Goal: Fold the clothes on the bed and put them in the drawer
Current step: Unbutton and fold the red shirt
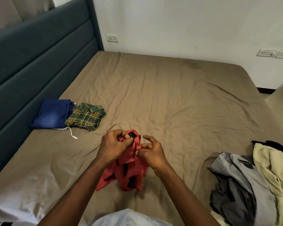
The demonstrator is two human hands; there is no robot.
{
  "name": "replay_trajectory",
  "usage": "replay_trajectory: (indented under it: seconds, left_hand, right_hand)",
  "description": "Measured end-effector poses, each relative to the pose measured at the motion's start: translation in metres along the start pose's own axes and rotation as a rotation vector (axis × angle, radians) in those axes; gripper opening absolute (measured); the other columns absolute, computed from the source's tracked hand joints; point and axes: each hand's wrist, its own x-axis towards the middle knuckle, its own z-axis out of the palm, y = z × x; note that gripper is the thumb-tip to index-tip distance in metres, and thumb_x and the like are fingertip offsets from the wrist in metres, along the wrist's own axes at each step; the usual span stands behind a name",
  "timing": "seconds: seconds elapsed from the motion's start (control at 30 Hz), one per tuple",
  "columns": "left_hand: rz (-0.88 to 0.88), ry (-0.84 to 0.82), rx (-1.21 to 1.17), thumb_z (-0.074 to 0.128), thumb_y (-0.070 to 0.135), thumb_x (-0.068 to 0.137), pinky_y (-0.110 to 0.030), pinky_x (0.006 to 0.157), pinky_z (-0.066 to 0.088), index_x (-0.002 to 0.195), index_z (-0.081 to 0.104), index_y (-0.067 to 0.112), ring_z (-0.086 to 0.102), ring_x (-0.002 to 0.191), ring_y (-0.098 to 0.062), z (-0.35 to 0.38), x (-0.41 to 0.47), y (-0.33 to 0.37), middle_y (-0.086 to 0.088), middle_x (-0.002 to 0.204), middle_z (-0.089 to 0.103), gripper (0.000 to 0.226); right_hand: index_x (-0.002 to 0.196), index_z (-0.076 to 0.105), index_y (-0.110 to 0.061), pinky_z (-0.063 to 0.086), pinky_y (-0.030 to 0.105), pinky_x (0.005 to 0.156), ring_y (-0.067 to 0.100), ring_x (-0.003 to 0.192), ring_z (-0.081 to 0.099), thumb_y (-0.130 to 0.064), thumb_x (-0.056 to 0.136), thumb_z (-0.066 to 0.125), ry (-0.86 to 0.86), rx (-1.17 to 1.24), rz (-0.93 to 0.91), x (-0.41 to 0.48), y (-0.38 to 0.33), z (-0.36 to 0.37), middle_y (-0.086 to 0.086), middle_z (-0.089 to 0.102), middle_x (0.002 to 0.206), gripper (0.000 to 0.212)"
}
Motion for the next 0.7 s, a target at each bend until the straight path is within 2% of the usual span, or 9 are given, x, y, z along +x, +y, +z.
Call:
replay_trajectory:
  seconds: [0.07,0.1,0.17,0.2,0.27,0.37,0.43,0.57,0.7]
  left_hand:
    - [-0.004,0.082,-0.030,0.080,0.020,0.078,-0.027,0.067,0.054,0.072,0.073,0.023,0.069,0.073,-0.006,-0.005,0.001,-0.005,0.009,0.074,0.074,0.010]
    - [-0.007,0.115,-0.043,0.081,0.020,0.077,-0.027,0.069,0.055,0.073,0.073,0.023,0.070,0.075,-0.003,-0.008,0.003,-0.007,0.010,0.076,0.075,0.010]
    - [-0.013,0.151,-0.037,0.083,0.022,0.077,-0.026,0.071,0.055,0.075,0.073,0.024,0.069,0.077,0.000,-0.015,0.006,-0.012,0.012,0.079,0.075,0.011]
    - [-0.003,0.149,-0.008,0.083,0.023,0.077,-0.026,0.071,0.055,0.076,0.073,0.025,0.069,0.078,0.000,-0.018,0.007,-0.014,0.013,0.080,0.074,0.011]
    - [0.026,0.118,0.074,0.082,0.024,0.076,-0.030,0.071,0.057,0.077,0.072,0.027,0.069,0.076,-0.003,-0.022,0.009,-0.020,0.013,0.079,0.073,0.011]
    - [0.068,0.036,0.179,0.077,0.031,0.071,-0.034,0.071,0.058,0.079,0.072,0.030,0.068,0.074,-0.004,-0.024,0.008,-0.023,0.016,0.078,0.073,0.009]
    - [0.066,-0.036,0.258,0.067,0.042,0.065,-0.034,0.068,0.057,0.080,0.073,0.031,0.067,0.069,-0.005,-0.022,0.004,-0.021,0.015,0.074,0.073,0.019]
    - [0.016,-0.154,0.289,0.069,0.040,0.068,-0.032,0.059,0.055,0.077,0.072,0.032,0.065,0.058,-0.005,-0.007,-0.015,-0.023,0.011,0.064,0.070,0.012]
    - [-0.071,-0.158,0.207,0.076,0.036,0.073,-0.028,0.057,0.049,0.076,0.075,0.030,0.065,0.058,-0.009,0.005,-0.028,-0.029,0.010,0.061,0.068,0.006]
  right_hand:
    - [0.096,0.073,-0.017,0.055,0.030,0.069,0.014,0.073,0.070,-0.012,0.077,0.083,0.131,-0.433,-0.059,0.004,0.017,-0.008,0.003,0.074,0.077,0.022]
    - [0.085,0.073,-0.016,0.051,0.028,0.066,0.015,0.069,0.068,-0.022,0.077,0.084,0.138,-0.590,-0.072,0.004,0.025,-0.013,0.001,0.070,0.069,0.015]
    - [0.076,0.071,-0.014,0.046,0.027,0.061,0.015,0.065,0.065,-0.041,0.079,0.081,0.120,-0.758,-0.034,0.005,0.038,-0.021,-0.003,0.065,0.062,0.029]
    - [0.074,0.069,-0.011,0.046,0.027,0.059,0.015,0.061,0.064,-0.045,0.080,0.079,0.113,-0.752,0.010,0.004,0.040,-0.024,-0.003,0.065,0.061,0.037]
    - [0.066,0.061,-0.005,0.044,0.025,0.052,0.017,0.049,0.053,-0.040,0.086,0.078,0.032,-0.548,0.107,0.002,0.044,-0.029,0.003,0.059,0.057,0.044]
    - [0.075,0.065,-0.004,0.047,0.028,0.059,0.016,0.060,0.051,-0.014,0.094,0.072,-0.202,0.036,0.211,-0.005,0.033,-0.026,0.016,0.061,0.075,0.023]
    - [0.078,0.066,-0.005,0.050,0.027,0.061,0.015,0.061,0.055,-0.006,0.095,0.068,-0.219,0.211,0.247,-0.010,0.022,-0.019,0.010,0.063,0.072,0.017]
    - [0.080,0.069,-0.004,0.052,0.027,0.050,0.014,0.048,0.057,-0.009,0.092,0.073,-0.070,0.092,0.217,-0.013,0.017,0.003,0.007,0.065,0.061,0.014]
    - [0.084,0.070,-0.001,0.048,0.022,0.049,0.009,0.047,0.057,-0.006,0.090,0.075,0.046,0.050,0.123,-0.014,0.028,0.017,0.006,0.065,0.060,0.010]
